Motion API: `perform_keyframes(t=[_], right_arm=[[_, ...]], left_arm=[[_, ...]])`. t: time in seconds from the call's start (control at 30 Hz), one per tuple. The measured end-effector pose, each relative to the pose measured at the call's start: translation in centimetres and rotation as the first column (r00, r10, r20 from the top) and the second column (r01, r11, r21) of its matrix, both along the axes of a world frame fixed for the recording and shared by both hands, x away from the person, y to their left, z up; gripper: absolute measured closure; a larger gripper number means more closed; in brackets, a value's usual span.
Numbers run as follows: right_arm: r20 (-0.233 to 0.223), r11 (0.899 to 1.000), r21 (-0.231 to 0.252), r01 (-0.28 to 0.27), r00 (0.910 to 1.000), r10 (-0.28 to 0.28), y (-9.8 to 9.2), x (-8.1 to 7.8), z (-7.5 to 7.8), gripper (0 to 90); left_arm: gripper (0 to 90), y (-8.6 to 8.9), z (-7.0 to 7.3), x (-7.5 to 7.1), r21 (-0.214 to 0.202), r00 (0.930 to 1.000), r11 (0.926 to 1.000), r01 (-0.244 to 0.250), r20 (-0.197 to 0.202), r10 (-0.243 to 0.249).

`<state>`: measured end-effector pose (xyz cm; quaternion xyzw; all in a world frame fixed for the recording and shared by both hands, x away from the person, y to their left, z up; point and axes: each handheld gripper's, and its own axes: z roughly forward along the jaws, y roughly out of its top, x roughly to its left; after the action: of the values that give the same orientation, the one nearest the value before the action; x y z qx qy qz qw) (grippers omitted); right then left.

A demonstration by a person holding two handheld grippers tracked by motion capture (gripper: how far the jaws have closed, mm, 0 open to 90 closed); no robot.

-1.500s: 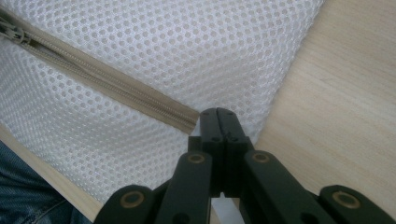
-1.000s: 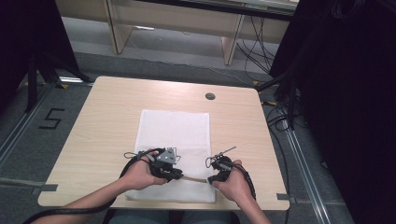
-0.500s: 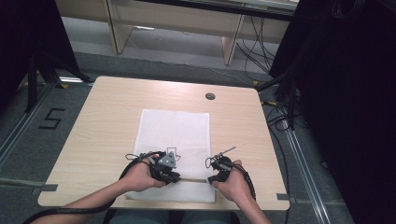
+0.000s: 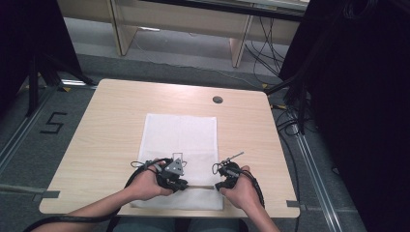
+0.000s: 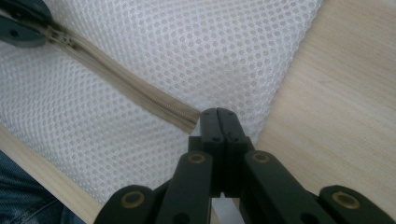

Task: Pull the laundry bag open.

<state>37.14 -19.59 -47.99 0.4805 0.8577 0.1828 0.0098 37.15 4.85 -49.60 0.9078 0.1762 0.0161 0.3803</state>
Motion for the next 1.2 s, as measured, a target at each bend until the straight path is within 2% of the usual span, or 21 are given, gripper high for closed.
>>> perform_keyframes(t=[0.03, 0.1, 0.13, 0.2, 0.27, 0.3, 0.4, 0.47, 0.5, 0.53, 0.57, 0.6, 0.67, 0.7, 0.73, 0.77, 0.8, 0.93, 0.97, 1.17, 1.2], right_arm=[[0.004, 1.000, 0.001, -0.003, 1.0000, 0.003, 0.0, 0.0, 0.0, 90.0], [0.003, 1.000, 0.000, -0.003, 1.0000, 0.003, 0.0, 0.0, 0.0, 90.0], [0.003, 1.000, 0.002, -0.003, 1.0000, 0.003, 0.0, 0.0, 0.0, 90.0], [-0.005, 1.000, 0.004, 0.013, 0.9999, -0.013, 0.0, 0.0, -0.1, 90.0], [0.008, 1.000, 0.004, 0.001, 1.0000, -0.001, -0.1, 0.0, -0.1, 90.0], [0.002, 1.000, 0.001, 0.000, 1.0000, 0.000, -0.1, 0.0, -0.1, 90.0], [-0.004, 1.000, 0.007, -0.001, 1.0000, 0.001, -0.1, 0.1, -0.1, 90.0], [-0.013, 1.000, -0.005, 0.025, 0.9996, -0.025, 0.1, -0.1, 0.0, 90.0], [-0.009, 1.000, -0.008, 0.021, 0.9997, -0.021, 0.0, -0.1, 0.0, 90.0], [0.011, 1.000, 0.005, -0.008, 0.9999, 0.008, -0.1, 0.1, -0.1, 90.0], [-0.004, 1.000, 0.013, 0.020, 0.9998, -0.020, 0.0, -0.1, -0.1, 90.0], [0.009, 1.000, 0.002, 0.003, 1.0000, -0.003, -0.1, 0.0, -0.1, 90.0], [-0.003, 1.000, 0.003, 0.017, 0.9998, -0.017, -0.1, 0.0, -0.2, 90.0], [0.019, 1.000, 0.013, 0.007, 0.9998, -0.008, -0.1, 0.0, -0.3, 90.0], [0.007, 1.000, 0.008, 0.022, 0.9997, -0.022, -0.1, 0.0, -0.2, 90.0], [-0.004, 1.000, 0.014, 0.017, 0.9998, -0.017, -0.1, 0.0, -0.1, 90.0], [0.003, 1.000, 0.014, -0.008, 1.0000, 0.008, -0.2, 0.1, -0.2, 90.0], [0.000, 1.000, 0.015, -0.003, 1.0000, 0.003, -0.2, 0.1, -0.1, 90.0], [0.004, 1.000, 0.012, -0.007, 1.0000, 0.007, -0.2, 0.1, -0.1, 90.0], [-0.005, 1.000, 0.011, 0.003, 1.0000, -0.003, -0.2, 0.1, -0.1, 90.0], [-0.005, 1.000, 0.010, 0.003, 1.0000, -0.003, -0.2, 0.1, -0.1, 90.0]], left_arm=[[82.1, 0.2, 0.1, 0.0, -0.014, 0.9998, 0.9999, -0.008, -0.020, 0.008], [82.1, 0.3, 0.2, -0.1, -0.006, 0.9999, 1.0000, 0.007, -0.012, -0.007], [82.1, 0.3, 0.2, -0.2, 0.001, 0.9999, 0.9999, 0.010, -0.011, -0.010], [82.2, 0.7, 0.3, -0.2, 0.040, 0.9994, 0.9987, 0.032, 0.014, -0.033], [82.2, 1.4, 0.2, -0.1, -0.023, 0.9998, 0.9997, 0.009, -0.019, -0.009], [82.2, 1.6, 0.4, -0.1, -0.031, 0.9999, 0.9995, 0.003, -0.014, -0.004], [82.1, 1.5, 0.7, -0.3, -0.030, 1.0000, 0.9996, -0.001, -0.001, 0.001], [82.1, 1.5, 0.6, -0.3, -0.033, 1.0000, 0.9994, 0.002, -0.007, -0.002], [82.1, 1.6, 0.6, -0.3, -0.030, 0.9999, 0.9995, 0.000, -0.012, 0.000], [82.1, 1.7, 0.7, -0.3, -0.029, 0.9999, 0.9995, 0.013, -0.004, -0.014], [82.2, 1.8, 0.8, -0.3, -0.032, 0.9999, 0.9994, 0.011, -0.012, -0.012], [82.2, 1.8, 0.9, -0.3, -0.034, 0.9998, 0.9992, 0.019, -0.002, -0.019], [82.2, 2.0, 1.0, -0.4, -0.042, 0.9998, 0.9991, 0.012, -0.018, -0.013], [82.1, 2.1, 1.0, -0.4, -0.036, 0.9998, 0.9992, 0.017, -0.007, -0.018], [82.1, 2.2, 0.9, -0.5, -0.052, 0.9995, 0.9986, -0.002, -0.030, 0.001], [82.1, 2.4, 1.0, -0.3, -0.057, 0.9997, 0.9983, 0.017, -0.018, -0.018], [82.1, 2.4, 1.1, -0.4, -0.064, 0.9996, 0.9980, 0.006, -0.026, -0.008], [82.1, 2.5, 1.5, -0.4, -0.091, 0.9996, 0.9957, 0.016, -0.024, -0.018], [82.1, 2.6, 1.6, -0.4, -0.087, 0.9996, 0.9960, 0.020, -0.017, -0.022], [82.1, 3.8, 1.9, -0.5, -0.119, 0.9994, 0.9928, -0.009, -0.033, 0.005], [82.1, 3.8, 2.0, -0.4, -0.112, 0.9999, 0.9936, 0.014, -0.007, -0.015]])
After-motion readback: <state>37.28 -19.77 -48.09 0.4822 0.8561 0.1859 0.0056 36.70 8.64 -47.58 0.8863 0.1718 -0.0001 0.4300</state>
